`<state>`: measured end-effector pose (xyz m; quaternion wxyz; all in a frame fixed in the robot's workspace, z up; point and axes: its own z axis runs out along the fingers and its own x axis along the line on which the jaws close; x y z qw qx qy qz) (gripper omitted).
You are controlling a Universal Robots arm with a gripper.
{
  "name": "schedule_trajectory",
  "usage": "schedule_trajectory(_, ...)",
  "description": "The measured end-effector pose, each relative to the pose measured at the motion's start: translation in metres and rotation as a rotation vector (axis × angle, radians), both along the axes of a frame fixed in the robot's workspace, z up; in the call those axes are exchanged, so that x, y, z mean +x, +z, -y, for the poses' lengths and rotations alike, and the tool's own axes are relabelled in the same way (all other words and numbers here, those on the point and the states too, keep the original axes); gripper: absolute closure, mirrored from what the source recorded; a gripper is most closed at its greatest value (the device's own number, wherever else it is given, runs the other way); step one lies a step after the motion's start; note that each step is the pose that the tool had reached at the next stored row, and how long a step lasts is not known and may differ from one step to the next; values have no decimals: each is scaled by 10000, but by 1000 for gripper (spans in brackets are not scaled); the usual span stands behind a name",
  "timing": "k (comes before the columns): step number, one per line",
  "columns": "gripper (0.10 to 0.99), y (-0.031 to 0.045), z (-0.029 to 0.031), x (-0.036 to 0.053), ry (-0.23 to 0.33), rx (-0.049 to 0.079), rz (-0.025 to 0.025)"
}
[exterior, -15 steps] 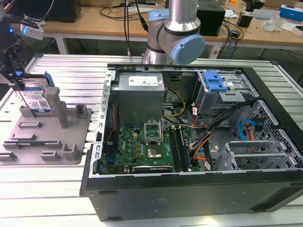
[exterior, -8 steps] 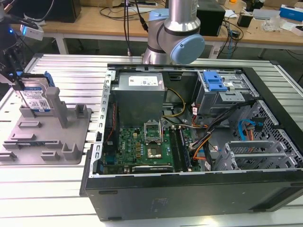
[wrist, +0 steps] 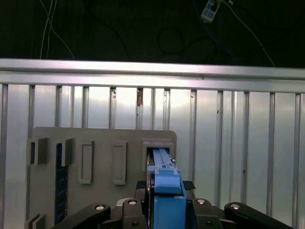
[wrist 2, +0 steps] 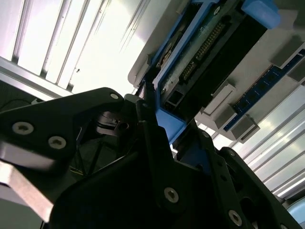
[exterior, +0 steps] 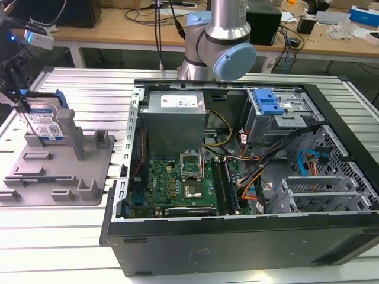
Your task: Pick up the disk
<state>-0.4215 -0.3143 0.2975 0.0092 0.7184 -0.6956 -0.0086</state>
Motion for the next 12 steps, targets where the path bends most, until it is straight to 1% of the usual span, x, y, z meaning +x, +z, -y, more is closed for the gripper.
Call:
schedule_trajectory(2,702,45,0,0,0,3,-1)
schedule_trajectory(5,702,49,0,0,0,6,1)
schedule_trajectory(12,702,-11,0,0,0,6,0)
